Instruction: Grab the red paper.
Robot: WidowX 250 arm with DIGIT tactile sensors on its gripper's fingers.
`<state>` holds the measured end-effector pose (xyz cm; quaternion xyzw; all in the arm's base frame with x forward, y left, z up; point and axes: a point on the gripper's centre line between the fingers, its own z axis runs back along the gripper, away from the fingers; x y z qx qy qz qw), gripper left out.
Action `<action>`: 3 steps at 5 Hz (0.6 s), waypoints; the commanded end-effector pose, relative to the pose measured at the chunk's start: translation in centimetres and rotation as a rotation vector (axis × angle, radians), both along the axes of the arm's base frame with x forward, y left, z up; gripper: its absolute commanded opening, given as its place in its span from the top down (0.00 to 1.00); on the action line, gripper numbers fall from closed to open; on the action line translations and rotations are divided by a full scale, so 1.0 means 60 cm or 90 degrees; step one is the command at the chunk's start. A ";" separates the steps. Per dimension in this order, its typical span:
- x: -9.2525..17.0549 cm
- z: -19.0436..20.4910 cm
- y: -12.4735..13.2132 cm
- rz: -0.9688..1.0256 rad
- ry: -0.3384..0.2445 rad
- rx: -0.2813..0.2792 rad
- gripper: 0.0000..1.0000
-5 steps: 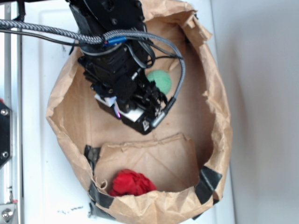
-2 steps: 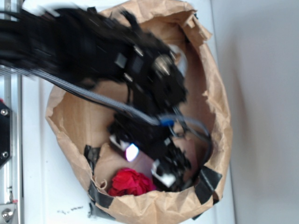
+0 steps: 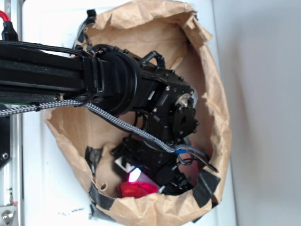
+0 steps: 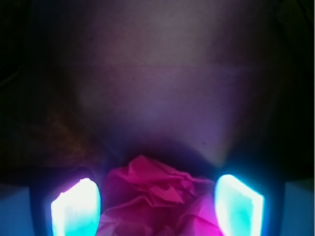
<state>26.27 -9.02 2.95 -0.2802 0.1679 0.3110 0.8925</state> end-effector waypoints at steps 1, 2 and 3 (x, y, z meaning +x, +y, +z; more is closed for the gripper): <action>-0.048 0.021 0.000 -0.007 -0.030 -0.008 1.00; -0.041 0.039 0.023 0.006 -0.063 -0.004 1.00; -0.028 0.097 0.086 0.087 -0.137 0.037 1.00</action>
